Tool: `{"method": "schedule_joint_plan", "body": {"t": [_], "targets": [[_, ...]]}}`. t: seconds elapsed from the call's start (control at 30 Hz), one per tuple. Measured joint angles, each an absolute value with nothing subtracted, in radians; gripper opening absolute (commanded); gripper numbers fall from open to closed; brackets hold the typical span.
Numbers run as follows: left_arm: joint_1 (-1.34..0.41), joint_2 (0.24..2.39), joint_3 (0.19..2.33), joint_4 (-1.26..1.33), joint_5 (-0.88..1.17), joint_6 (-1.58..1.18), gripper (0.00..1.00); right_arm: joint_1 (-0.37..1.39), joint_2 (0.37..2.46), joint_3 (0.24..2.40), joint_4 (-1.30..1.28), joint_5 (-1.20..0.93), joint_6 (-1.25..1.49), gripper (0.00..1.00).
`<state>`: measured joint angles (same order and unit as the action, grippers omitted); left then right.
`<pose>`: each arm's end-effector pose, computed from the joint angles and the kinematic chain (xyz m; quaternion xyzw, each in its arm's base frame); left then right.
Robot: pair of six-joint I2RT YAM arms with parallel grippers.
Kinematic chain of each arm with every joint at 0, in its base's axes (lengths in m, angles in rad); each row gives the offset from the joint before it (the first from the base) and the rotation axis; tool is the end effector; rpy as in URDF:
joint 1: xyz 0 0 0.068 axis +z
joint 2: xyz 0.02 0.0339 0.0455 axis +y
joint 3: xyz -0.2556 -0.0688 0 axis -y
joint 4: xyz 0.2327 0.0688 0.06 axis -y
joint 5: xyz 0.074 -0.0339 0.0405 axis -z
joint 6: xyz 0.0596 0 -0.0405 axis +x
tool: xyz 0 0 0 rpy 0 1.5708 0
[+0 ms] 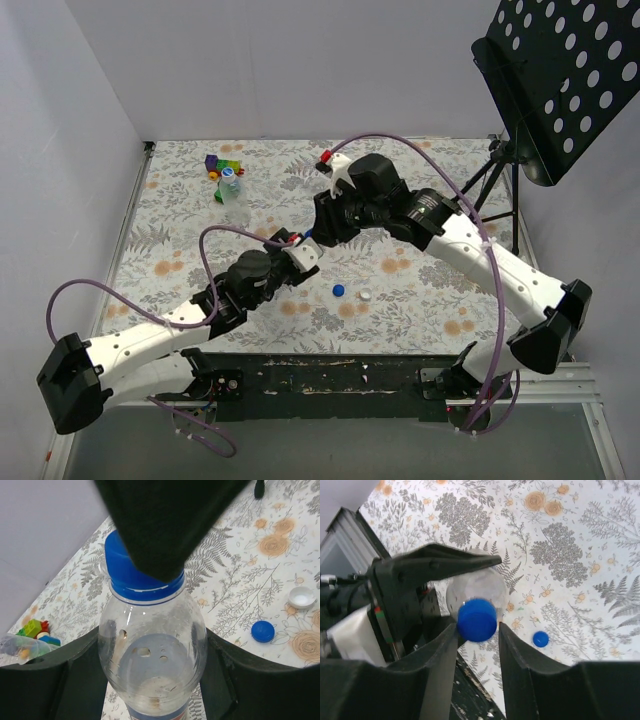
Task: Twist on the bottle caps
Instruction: Screw the bottle cap onto the plastic bottle.
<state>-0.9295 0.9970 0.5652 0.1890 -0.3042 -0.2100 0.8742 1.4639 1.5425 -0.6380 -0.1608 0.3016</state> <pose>0.1607 -0.1854 0.2538 0.1866 0.7615 -0.2281 0.5773 0.2061 0.2612 0.3752 -0.2836 0.8255 0.3263 0.3628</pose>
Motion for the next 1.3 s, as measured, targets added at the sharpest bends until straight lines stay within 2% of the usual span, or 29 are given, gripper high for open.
{"method": "schedule_joint_plan", "body": {"t": [0.13, 0.17, 0.47, 0.63, 0.83, 1.3], "targets": [[-0.847, 0.967, 0.598, 0.154, -0.122, -0.256, 0.00, 0.855, 1.391, 1.545, -0.654, -0.210, 0.180, 0.69], [-0.820, 0.967, 0.612, 0.141, -0.057, -0.273, 0.00, 0.849, 1.366, 1.547, -0.659, -0.221, 0.138, 0.70], [-0.656, 1.006, 0.712, 0.059, 0.671, -0.392, 0.00, 0.833, 1.205, 1.550, -0.736, -0.463, -0.357, 0.68], [-0.651, 1.058, 0.741, 0.044, 0.919, -0.424, 0.00, 0.833, 1.254, 1.590, -0.849, -0.586, -0.558, 0.64], [-0.650, 1.073, 0.742, 0.021, 1.037, -0.435, 0.00, 0.833, 1.335, 1.673, -0.944, -0.666, -0.669, 0.57], [-0.650, 1.073, 0.748, 0.007, 1.071, -0.435, 0.00, 0.833, 1.419, 1.751, -1.068, -0.766, -0.759, 0.48]]}}
